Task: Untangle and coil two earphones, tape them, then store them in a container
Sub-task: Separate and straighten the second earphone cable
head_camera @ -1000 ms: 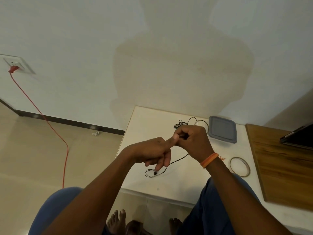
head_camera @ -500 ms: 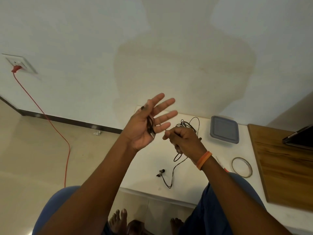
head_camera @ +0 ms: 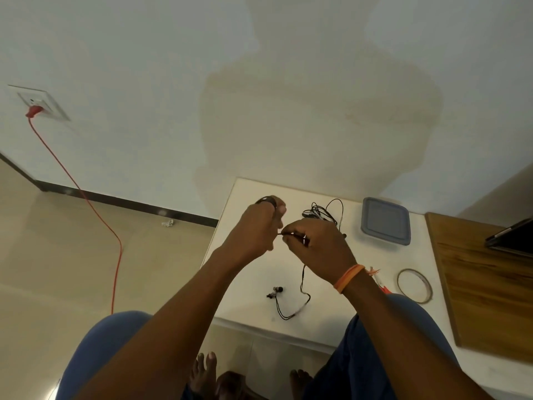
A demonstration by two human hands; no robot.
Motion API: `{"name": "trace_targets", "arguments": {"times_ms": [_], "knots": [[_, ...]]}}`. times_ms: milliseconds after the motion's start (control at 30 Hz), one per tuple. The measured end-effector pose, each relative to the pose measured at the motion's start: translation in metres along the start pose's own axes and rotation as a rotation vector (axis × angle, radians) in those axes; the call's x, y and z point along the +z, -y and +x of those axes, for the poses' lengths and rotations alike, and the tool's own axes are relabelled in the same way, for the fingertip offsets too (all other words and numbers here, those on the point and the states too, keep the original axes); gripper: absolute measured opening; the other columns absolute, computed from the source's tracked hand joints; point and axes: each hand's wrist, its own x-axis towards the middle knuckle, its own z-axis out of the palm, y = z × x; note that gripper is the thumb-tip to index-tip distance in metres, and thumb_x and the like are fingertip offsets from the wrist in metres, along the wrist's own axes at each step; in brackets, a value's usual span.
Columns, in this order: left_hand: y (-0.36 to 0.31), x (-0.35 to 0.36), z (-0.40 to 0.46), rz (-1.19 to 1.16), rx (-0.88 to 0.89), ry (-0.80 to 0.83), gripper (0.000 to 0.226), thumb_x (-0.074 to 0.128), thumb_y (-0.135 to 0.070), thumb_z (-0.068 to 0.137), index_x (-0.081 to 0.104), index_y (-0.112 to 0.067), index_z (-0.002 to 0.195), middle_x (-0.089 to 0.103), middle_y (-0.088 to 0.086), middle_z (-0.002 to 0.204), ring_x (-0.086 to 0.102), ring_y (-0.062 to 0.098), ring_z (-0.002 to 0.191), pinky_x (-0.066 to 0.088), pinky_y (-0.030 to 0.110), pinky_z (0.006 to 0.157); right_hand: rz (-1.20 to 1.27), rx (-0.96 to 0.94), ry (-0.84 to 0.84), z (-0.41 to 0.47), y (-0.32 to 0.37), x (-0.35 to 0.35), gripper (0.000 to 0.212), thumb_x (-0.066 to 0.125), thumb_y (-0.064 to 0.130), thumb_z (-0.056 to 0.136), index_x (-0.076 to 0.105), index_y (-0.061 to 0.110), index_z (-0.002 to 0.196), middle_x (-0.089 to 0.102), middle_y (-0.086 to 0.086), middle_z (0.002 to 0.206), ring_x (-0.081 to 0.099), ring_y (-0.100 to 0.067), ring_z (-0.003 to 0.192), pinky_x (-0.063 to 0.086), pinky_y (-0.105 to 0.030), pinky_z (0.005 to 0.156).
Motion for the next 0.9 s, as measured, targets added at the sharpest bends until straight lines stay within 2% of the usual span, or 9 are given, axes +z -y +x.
{"name": "trace_targets", "arguments": {"times_ms": [100, 233, 333, 433, 533, 633, 733, 800, 900], "knots": [[0.011, 0.003, -0.004, 0.103, 0.022, 0.09, 0.05, 0.036, -0.054, 0.101, 0.059, -0.016, 0.079, 0.067, -0.002, 0.064, 0.064, 0.013, 0.066, 0.048, 0.03, 0.064, -0.062, -0.074, -0.077, 0.0, -0.007, -0.01, 0.009, 0.069, 0.015, 0.085, 0.076, 0.016, 0.091, 0.072, 0.003, 0.08, 0.062, -0.011, 0.071, 0.053, -0.038, 0.069], [0.009, 0.001, -0.011, 0.027, -0.106, 0.366, 0.088, 0.016, -0.089, 0.076, 0.057, -0.012, 0.064, 0.066, 0.004, 0.053, 0.043, 0.007, 0.037, 0.035, 0.02, 0.043, -0.023, -0.105, -0.088, 0.001, -0.009, -0.016, 0.011, 0.069, 0.023, 0.088, 0.076, 0.015, 0.091, 0.069, 0.001, 0.073, 0.06, -0.013, 0.066, 0.051, -0.039, 0.066], [0.006, 0.002, -0.014, -0.076, -0.157, 0.57, 0.083, 0.021, -0.086, 0.082, 0.053, -0.013, 0.06, 0.063, 0.006, 0.053, 0.03, 0.014, 0.036, 0.027, 0.017, 0.038, 0.024, -0.069, -0.136, 0.002, -0.013, -0.018, 0.01, 0.069, 0.015, 0.087, 0.077, 0.016, 0.092, 0.072, 0.002, 0.081, 0.063, -0.014, 0.075, 0.051, -0.038, 0.073], [-0.001, 0.001, -0.013, -0.268, -0.132, 0.676, 0.07, 0.034, -0.069, 0.095, 0.045, -0.016, 0.05, 0.058, 0.007, 0.052, 0.036, 0.018, 0.032, 0.034, 0.019, 0.041, 0.141, 0.05, -0.156, 0.002, -0.015, -0.016, 0.018, 0.067, 0.006, 0.087, 0.077, 0.015, 0.099, 0.068, -0.001, 0.094, 0.062, -0.016, 0.091, 0.05, -0.032, 0.082], [-0.009, -0.006, -0.013, -0.54, -0.097, 0.722, 0.068, 0.039, -0.063, 0.097, 0.041, -0.016, 0.047, 0.061, 0.008, 0.06, 0.061, 0.026, 0.043, 0.047, 0.023, 0.049, 0.269, 0.205, -0.122, 0.003, -0.013, -0.012, 0.023, 0.064, 0.009, 0.091, 0.073, 0.017, 0.11, 0.059, -0.007, 0.108, 0.056, -0.018, 0.105, 0.046, -0.019, 0.088], [-0.012, -0.013, -0.013, -0.749, -0.045, 0.702, 0.068, 0.041, -0.063, 0.093, 0.04, -0.018, 0.042, 0.067, 0.009, 0.073, 0.069, 0.027, 0.053, 0.052, 0.026, 0.053, 0.501, 0.337, -0.064, 0.007, -0.01, -0.01, 0.031, 0.056, 0.001, 0.095, 0.065, 0.011, 0.123, 0.059, -0.015, 0.118, 0.059, -0.019, 0.108, 0.051, -0.024, 0.091], [-0.01, -0.022, -0.01, -0.845, -0.019, 0.578, 0.066, 0.037, -0.061, 0.095, 0.04, -0.022, 0.041, 0.065, 0.005, 0.07, 0.059, 0.019, 0.041, 0.046, 0.025, 0.052, 0.854, 0.433, 0.009, 0.007, -0.005, -0.011, 0.035, 0.05, -0.003, 0.097, 0.058, 0.006, 0.13, 0.07, -0.009, 0.093, 0.069, -0.018, 0.078, 0.058, -0.026, 0.068], [-0.008, -0.031, -0.007, -0.914, -0.028, 0.514, 0.064, 0.04, -0.064, 0.092, 0.038, -0.021, 0.044, 0.063, 0.005, 0.069, 0.039, 0.011, 0.031, 0.036, 0.02, 0.043, 0.896, 0.44, -0.015, 0.007, -0.006, -0.013, 0.029, 0.055, 0.0, 0.095, 0.062, 0.003, 0.124, 0.072, -0.002, 0.08, 0.061, -0.019, 0.059, 0.052, -0.026, 0.055], [-0.004, -0.044, -0.001, -1.117, -0.043, 0.523, 0.063, 0.039, -0.064, 0.092, 0.047, -0.019, 0.049, 0.059, 0.0, 0.061, 0.028, 0.002, 0.027, 0.027, 0.014, 0.034, 0.771, 0.454, -0.035, 0.008, -0.012, -0.014, 0.02, 0.061, 0.012, 0.094, 0.071, 0.008, 0.111, 0.074, -0.002, 0.083, 0.055, -0.011, 0.064, 0.04, -0.022, 0.054]]}}
